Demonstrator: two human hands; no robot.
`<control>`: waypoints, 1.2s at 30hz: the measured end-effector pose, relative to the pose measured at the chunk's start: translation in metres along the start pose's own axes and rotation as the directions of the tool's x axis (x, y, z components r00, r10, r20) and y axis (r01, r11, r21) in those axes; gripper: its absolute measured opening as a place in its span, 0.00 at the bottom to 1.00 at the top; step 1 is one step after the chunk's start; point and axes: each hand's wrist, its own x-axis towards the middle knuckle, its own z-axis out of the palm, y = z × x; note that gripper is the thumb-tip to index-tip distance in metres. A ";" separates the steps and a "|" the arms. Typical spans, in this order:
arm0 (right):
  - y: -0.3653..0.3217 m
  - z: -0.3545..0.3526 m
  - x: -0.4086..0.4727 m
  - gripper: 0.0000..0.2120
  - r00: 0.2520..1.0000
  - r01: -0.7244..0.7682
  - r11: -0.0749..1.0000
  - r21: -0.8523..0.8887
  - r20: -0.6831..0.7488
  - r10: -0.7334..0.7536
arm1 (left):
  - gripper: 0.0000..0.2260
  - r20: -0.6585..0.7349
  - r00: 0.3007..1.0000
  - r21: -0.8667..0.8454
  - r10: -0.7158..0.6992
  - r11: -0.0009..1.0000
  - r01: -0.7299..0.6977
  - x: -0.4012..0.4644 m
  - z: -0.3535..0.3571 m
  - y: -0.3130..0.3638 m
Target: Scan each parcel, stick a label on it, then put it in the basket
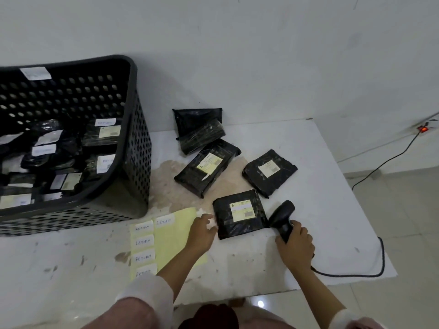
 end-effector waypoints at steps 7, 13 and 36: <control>-0.013 -0.002 -0.014 0.22 0.927 0.067 0.983 0.174 -0.376 0.004 | 0.09 -0.263 0.957 0.102 0.125 0.990 -0.102 -0.015 -0.055 -0.061; -0.090 0.033 -0.056 0.09 0.930 0.353 0.849 0.395 -0.246 -0.272 | 0.28 -0.008 1.000 0.521 -0.021 0.854 0.022 -0.016 -0.108 -0.122; -0.249 0.175 -0.091 0.15 0.764 0.638 0.769 -0.039 0.157 -0.626 | 0.38 0.258 0.956 0.710 0.141 0.643 -0.286 -0.008 -0.140 -0.183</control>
